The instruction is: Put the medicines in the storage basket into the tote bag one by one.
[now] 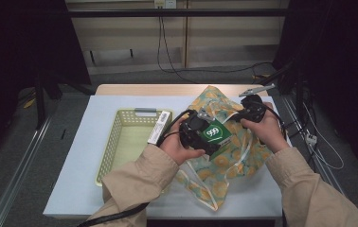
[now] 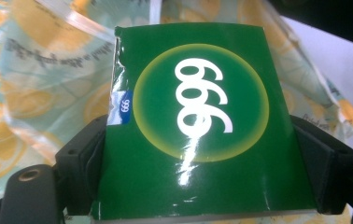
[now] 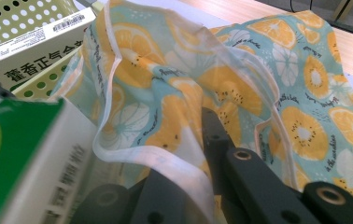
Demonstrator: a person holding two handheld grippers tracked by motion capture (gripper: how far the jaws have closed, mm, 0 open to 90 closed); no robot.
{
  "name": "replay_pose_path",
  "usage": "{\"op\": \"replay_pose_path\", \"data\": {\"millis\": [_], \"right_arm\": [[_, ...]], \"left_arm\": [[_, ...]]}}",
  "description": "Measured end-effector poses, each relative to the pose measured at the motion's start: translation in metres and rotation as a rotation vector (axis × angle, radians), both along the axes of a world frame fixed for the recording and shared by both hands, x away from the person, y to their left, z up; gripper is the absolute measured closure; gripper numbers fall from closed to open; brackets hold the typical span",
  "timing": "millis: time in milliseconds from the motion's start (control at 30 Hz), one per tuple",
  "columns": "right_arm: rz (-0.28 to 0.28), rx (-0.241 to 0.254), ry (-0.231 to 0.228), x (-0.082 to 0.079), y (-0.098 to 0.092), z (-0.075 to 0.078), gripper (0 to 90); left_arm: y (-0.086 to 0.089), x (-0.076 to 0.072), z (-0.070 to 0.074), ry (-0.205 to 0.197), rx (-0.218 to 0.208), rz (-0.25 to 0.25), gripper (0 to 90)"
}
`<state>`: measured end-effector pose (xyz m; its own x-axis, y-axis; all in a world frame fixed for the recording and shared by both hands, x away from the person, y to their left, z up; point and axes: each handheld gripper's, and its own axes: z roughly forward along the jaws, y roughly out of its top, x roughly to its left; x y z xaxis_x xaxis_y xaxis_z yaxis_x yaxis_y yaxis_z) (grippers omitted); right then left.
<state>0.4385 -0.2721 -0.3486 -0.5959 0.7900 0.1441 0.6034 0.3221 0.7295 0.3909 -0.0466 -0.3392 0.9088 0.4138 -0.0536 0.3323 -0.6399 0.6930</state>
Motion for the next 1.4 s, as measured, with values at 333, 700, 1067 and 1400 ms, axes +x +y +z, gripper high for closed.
{"op": "replay_pose_path", "data": {"millis": [333, 700, 1067, 1400], "right_arm": [[-0.028, -0.002, 0.007, 0.007, -0.008, 0.004, 89.2], [-0.064, -0.015, 0.029, 0.019, -0.013, -0.008, 89.0], [-0.077, -0.004, 0.029, 0.021, -0.016, -0.011, 89.1], [-0.06, -0.008, 0.021, 0.015, -0.014, -0.008, 89.1]], "left_arm": [[-0.016, 0.012, -0.02, 0.011, 0.008, 0.025, 17.4], [-0.022, 0.025, -0.038, 0.03, 0.006, 0.056, 17.4], [-0.039, 0.032, -0.047, 0.025, 0.017, 0.061, 17.3], [-0.047, 0.048, -0.06, 0.029, 0.001, 0.101, 17.0]]}}
